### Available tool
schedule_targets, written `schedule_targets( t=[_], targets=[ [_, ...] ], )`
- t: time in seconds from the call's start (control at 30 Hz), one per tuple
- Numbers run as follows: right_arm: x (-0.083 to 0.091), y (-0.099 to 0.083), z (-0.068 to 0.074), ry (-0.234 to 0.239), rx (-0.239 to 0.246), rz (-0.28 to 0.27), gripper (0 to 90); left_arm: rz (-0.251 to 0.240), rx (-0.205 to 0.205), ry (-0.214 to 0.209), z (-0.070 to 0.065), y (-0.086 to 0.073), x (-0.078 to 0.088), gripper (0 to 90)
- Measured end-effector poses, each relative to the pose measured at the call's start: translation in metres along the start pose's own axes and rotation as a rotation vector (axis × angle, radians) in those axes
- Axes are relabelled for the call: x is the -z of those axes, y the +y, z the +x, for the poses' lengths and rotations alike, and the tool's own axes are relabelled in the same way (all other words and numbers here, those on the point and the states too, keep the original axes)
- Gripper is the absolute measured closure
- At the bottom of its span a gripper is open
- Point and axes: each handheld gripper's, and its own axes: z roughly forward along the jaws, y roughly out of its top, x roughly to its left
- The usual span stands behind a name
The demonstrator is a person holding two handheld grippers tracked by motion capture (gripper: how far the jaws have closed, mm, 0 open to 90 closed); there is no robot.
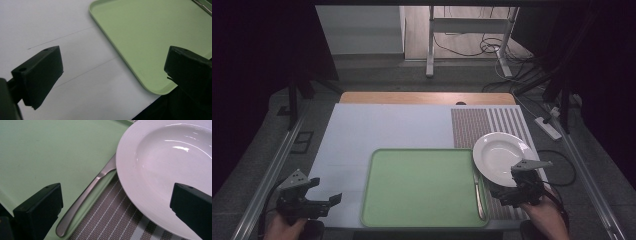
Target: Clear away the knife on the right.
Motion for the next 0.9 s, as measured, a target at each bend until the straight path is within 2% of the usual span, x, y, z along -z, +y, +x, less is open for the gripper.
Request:
schedule_targets(
  t=[0.47,0.7,0.9],
  targets=[
    [0.018,-0.012,-0.002,-0.041,-0.036,-0.024,0.0,0.002,0.000,0.003,0.000,0.000,0.000,2.3],
    [0.026,-0.017,-0.002,-0.068,-0.038,-0.040,0.0,0.004,0.002,0.003,0.000,0.000,0.000,2.3],
    [0.029,-0.021,-0.002,-0.083,-0.052,-0.030,0.0,0.004,0.001,0.004,0.000,0.000,0.000,2.3]
  ],
)
